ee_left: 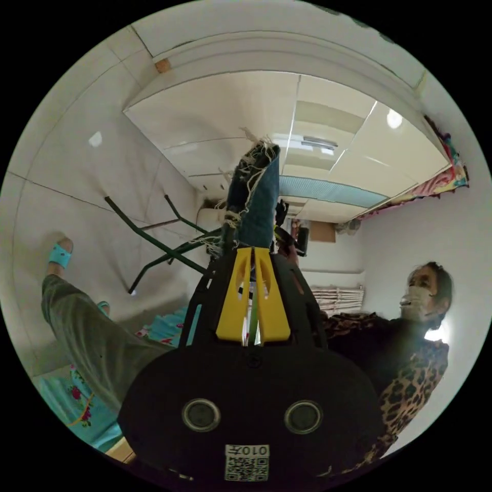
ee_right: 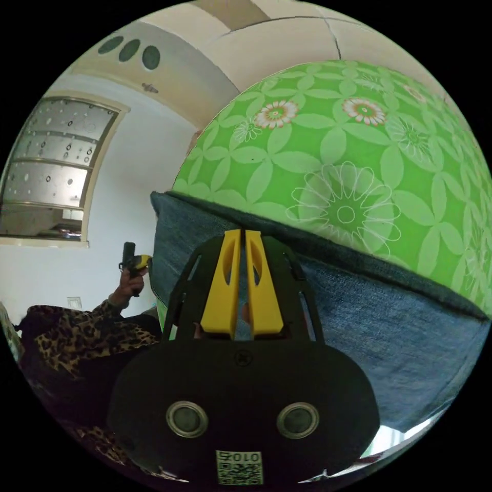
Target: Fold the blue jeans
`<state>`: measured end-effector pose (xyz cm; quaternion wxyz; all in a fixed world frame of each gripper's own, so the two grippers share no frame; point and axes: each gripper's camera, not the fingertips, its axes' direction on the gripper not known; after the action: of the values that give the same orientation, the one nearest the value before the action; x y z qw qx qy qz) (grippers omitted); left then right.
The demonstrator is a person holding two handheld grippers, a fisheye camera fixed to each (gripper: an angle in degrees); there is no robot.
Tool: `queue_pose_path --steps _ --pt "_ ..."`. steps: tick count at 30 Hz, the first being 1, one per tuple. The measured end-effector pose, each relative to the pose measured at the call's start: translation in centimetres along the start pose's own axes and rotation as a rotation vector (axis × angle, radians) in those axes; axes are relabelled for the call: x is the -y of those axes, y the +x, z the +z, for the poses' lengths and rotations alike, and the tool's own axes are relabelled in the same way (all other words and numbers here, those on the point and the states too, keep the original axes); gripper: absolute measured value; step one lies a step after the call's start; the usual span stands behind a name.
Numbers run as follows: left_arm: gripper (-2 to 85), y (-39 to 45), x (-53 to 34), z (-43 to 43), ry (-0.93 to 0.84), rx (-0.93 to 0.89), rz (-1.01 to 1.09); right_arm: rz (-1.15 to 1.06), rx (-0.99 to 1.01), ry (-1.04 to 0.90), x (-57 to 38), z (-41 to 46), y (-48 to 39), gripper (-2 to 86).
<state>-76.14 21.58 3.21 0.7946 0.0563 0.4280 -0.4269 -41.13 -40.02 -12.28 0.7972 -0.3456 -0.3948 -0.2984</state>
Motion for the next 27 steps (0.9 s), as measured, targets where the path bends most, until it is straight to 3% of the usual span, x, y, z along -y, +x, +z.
queue_pose_path --steps 5,9,13,15,18,21,27 --pt "-0.1 2.7 2.3 -2.7 0.027 0.125 0.057 0.119 0.256 0.250 -6.3 -2.3 3.4 3.5" --pt "-0.1 11.7 8.1 3.2 -0.264 0.248 0.367 0.184 0.552 0.474 -14.3 -1.5 4.5 2.8" --pt "-0.1 19.1 12.5 17.3 -0.630 0.303 0.698 0.206 0.498 0.382 -16.6 2.1 0.5 2.5" --pt "-0.1 20.0 13.6 23.2 -0.749 0.239 0.762 0.272 0.473 0.378 -17.5 4.1 -1.3 2.4" --pt "-0.1 19.6 14.6 31.7 -0.939 0.296 0.848 0.402 0.445 0.362 -18.5 6.2 -1.9 2.4" --pt "-0.2 18.3 16.4 34.9 -0.911 0.433 0.880 0.415 0.452 0.435 -20.1 6.2 -3.0 2.3" --pt "-0.3 16.5 17.9 33.9 -0.803 0.380 0.706 0.492 0.442 0.583 -25.5 5.6 -3.5 2.5"
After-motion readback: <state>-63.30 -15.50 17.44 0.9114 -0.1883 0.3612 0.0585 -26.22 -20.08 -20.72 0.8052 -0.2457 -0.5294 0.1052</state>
